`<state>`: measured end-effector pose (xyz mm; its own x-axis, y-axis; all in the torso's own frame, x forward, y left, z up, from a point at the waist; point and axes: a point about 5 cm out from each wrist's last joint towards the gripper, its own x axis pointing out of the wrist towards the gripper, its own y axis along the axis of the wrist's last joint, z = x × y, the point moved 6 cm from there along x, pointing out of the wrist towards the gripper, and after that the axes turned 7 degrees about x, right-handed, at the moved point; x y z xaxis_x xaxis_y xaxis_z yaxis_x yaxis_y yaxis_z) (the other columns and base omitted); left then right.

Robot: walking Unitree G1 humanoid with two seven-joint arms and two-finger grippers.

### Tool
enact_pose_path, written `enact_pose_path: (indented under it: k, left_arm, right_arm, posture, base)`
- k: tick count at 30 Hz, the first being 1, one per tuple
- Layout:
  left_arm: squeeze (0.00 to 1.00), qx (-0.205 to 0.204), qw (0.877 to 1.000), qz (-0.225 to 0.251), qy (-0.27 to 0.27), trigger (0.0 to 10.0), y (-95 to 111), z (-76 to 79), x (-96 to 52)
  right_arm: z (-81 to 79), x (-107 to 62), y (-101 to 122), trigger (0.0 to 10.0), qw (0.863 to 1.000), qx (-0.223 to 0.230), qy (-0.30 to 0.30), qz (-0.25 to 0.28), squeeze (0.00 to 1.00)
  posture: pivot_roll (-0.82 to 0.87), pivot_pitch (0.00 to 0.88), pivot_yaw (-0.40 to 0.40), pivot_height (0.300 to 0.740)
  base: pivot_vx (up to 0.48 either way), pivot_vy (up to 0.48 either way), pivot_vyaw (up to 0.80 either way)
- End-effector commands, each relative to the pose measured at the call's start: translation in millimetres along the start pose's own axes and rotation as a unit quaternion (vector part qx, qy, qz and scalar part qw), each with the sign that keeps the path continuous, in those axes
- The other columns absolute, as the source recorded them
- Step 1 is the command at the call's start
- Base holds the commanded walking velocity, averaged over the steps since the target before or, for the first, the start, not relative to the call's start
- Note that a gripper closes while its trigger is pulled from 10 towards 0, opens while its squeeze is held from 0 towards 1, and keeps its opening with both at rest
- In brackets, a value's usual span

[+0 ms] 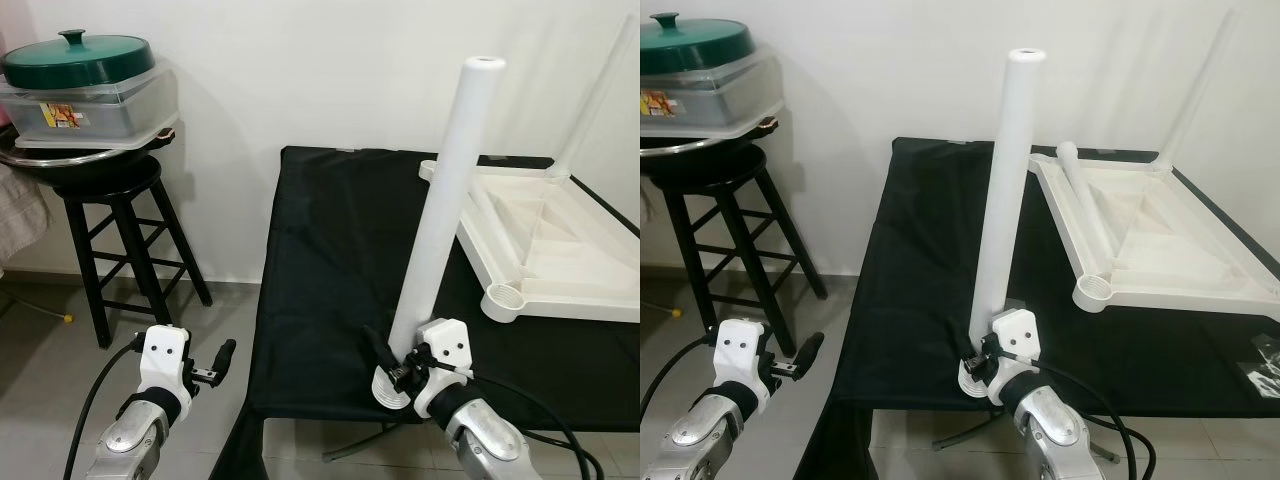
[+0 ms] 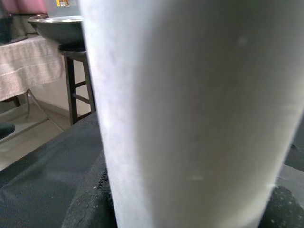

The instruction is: Building children table

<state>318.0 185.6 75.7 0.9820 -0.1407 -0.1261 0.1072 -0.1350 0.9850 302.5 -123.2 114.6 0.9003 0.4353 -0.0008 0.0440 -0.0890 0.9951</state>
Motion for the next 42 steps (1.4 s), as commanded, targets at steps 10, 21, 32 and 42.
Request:
enact_pose_path:
  k: [10,21,32,42]
  left_arm:
    - [0.0,0.006,1.0,-0.018,-0.002,10.0,-7.8,0.3,-1.1]
    - [0.0,0.008,1.0,-0.019,-0.003,10.0,-8.1,0.8,-1.1]
    - [0.0,0.008,1.0,-0.019,-0.004,10.0,-8.3,1.8,-1.2]
    - [0.0,0.003,1.0,-0.018,0.001,10.0,-7.8,-1.8,-1.1]
  right_arm:
    - [2.9,-2.7,-9.2,10.0,1.0,0.005,-0.008,-0.019,0.0]
    - [2.7,-2.7,-9.1,10.0,1.0,0.006,-0.008,-0.019,0.0]
    - [4.1,-3.5,-10.4,10.0,1.0,0.004,-0.011,-0.023,0.0]
    - [77.7,-20.8,-44.8,10.0,0.976,-0.066,-0.16,-0.132,0.0]
  posture:
    - [-0.08,0.0,-0.032,0.74]
    - [-0.08,0.0,-0.033,0.74]
    - [-0.08,0.0,-0.033,0.74]
    - [-0.08,0.0,-0.037,0.74]
  base:
    - [-0.072,0.0,0.0]
    - [-0.252,0.0,0.0]
    - [-0.268,0.0,0.0]
    - [-0.283,0.0,0.0]
